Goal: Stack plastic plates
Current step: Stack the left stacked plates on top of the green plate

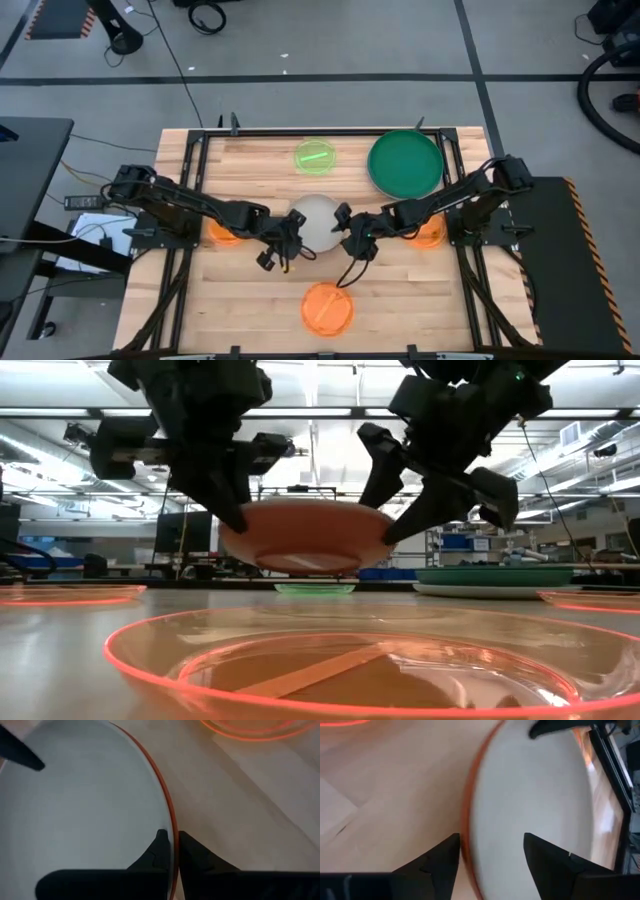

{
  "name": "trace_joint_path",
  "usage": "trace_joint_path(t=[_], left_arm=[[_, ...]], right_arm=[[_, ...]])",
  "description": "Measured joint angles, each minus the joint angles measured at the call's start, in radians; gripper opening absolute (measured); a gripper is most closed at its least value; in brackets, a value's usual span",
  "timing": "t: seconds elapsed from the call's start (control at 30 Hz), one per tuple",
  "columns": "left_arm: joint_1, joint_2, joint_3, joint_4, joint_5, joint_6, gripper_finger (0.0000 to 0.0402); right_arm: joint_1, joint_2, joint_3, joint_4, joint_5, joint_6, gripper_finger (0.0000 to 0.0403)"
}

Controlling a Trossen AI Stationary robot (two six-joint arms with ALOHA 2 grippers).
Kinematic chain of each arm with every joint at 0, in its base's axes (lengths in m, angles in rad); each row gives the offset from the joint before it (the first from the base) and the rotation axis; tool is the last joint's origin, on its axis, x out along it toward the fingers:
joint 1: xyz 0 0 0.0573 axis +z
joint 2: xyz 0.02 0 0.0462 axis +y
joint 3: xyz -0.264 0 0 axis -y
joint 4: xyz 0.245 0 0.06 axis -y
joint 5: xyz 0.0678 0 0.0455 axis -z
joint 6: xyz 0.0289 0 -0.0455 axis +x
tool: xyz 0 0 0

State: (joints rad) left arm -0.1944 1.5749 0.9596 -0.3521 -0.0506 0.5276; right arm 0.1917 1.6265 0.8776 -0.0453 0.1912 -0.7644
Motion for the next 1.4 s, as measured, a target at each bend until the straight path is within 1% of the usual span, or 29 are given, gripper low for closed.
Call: trace_joint_path(t=[0.07, 0.13, 0.23, 0.33, 0.5, 0.53, 0.63, 0.7, 0.77, 0.83, 0.9, 0.97, 1.03, 1.1, 1.17, 1.27, 1.4], left_arm=[[0.001, 0.003, 0.011, -0.011, -0.001, 0.004, 0.0022], [0.002, 0.008, 0.019, 0.012, -0.008, 0.015, 0.0022], [0.002, 0.005, 0.017, 0.009, -0.012, 0.026, 0.0022], [0.001, 0.005, 0.017, 0.001, -0.042, 0.035, 0.0029], [0.001, 0.005, 0.016, 0.011, -0.108, 0.03, 0.0065], [0.001, 0.004, 0.017, 0.014, -0.129, 0.03, 0.0071], [0.002, 0.003, 0.042, -0.008, -0.168, 0.004, 0.0093], [0.002, 0.002, 0.09, -0.088, -0.198, -0.026, 0.0111], [0.009, 0.002, 0.15, -0.234, -0.244, -0.074, 0.0132], [0.03, -0.003, 0.206, -0.402, -0.257, -0.155, 0.0155], [0.069, -0.041, 0.22, -0.515, -0.26, -0.242, 0.0178], [0.117, -0.102, 0.183, -0.535, -0.264, -0.306, 0.0195], [0.165, -0.186, 0.104, -0.516, -0.265, -0.343, 0.0205], [0.217, -0.285, 0.003, -0.421, -0.265, -0.378, 0.0209], [0.267, -0.381, -0.108, -0.324, -0.264, -0.404, 0.0209], [0.319, -0.489, -0.242, -0.192, -0.265, -0.504, 0.0207], [0.32, -0.566, -0.347, -0.159, -0.261, -0.63, 0.0207]], right_arm=[[-0.001, 0.003, 0.0, -0.015, 0.0, 0.001, 0.0215], [-0.002, 0.006, 0.0, -0.012, -0.005, 0.001, 0.0198], [-0.002, 0.01, 0.0, -0.029, -0.004, 0.001, 0.0167], [-0.002, 0.006, 0.0, -0.019, 0.002, -0.003, 0.0126], [-0.002, 0.004, -0.001, -0.021, -0.012, 0.005, 0.0044], [-0.002, 0.004, -0.002, -0.024, 0.001, 0.002, 0.0037], [-0.001, 0.004, -0.001, -0.035, 0.051, 0.007, 0.0037], [0.003, 0.004, -0.001, -0.062, 0.079, 0.007, 0.0037], [0.013, -0.005, -0.001, -0.101, 0.132, 0.011, 0.0037], [0.019, -0.036, -0.001, -0.166, 0.191, 0.056, 0.0037], [0.007, -0.084, 0.0, -0.273, 0.238, 0.145, 0.0037], [-0.03, -0.138, 0.0, -0.417, 0.297, 0.284, 0.0037], [-0.08, -0.193, 0.0, -0.567, 0.347, 0.422, 0.0037], [-0.137, -0.247, -0.011, -0.696, 0.374, 0.551, 0.0037], [-0.197, -0.294, -0.038, -0.783, 0.385, 0.648, 0.0037], [-0.284, -0.351, -0.093, -0.822, 0.385, 0.709, 0.0037], [-0.367, -0.372, -0.169, -0.784, 0.378, 0.71, 0.0037]])
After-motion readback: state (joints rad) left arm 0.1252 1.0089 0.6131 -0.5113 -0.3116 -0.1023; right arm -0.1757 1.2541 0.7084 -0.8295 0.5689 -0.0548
